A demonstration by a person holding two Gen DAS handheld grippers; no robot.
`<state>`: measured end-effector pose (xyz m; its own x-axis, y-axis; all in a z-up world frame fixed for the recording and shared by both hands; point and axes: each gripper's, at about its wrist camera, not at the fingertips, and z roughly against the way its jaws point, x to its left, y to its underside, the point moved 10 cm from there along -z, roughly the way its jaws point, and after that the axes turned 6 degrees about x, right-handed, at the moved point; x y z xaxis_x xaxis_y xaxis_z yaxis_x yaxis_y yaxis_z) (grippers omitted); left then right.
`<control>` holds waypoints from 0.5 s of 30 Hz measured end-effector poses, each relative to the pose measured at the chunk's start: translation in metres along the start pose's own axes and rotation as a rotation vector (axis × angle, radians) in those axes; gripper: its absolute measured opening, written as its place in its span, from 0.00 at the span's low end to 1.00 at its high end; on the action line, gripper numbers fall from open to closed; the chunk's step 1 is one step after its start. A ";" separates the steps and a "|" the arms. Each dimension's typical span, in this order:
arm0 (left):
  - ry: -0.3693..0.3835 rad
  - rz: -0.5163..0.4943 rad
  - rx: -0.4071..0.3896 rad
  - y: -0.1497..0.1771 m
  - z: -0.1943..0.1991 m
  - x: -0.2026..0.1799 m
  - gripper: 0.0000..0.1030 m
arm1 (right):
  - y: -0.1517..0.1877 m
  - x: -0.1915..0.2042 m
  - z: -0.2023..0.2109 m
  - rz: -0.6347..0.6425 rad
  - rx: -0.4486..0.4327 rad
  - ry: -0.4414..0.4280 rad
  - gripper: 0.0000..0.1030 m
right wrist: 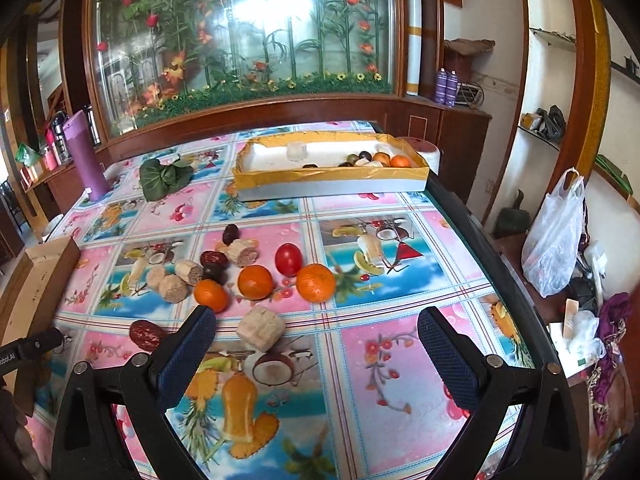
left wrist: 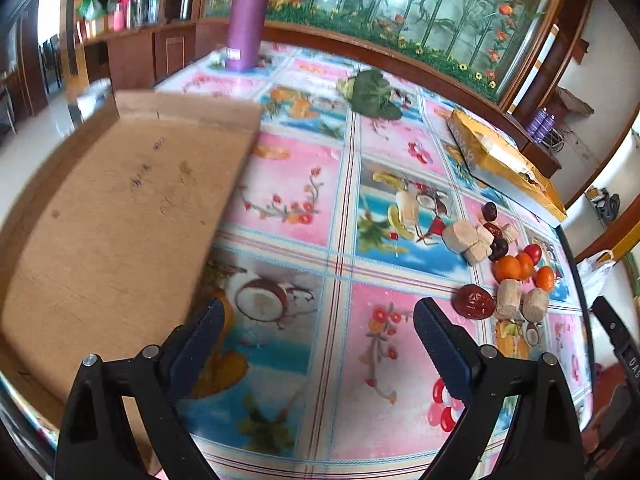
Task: Organize fruits
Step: 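Move both grippers toward the pile of dates, cakes and oranges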
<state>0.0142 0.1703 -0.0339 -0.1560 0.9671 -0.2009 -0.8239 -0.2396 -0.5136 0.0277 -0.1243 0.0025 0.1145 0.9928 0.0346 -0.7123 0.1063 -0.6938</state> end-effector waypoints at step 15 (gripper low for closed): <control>-0.156 -0.160 -0.239 -0.012 0.054 -0.035 0.93 | 0.013 0.028 0.015 0.003 -0.075 -0.107 0.99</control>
<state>0.0004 0.1440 0.0247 -0.1314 0.9911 0.0191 -0.6967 -0.0786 -0.7131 0.0112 -0.0940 0.0048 0.0350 0.9937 0.1063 -0.6582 0.1030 -0.7458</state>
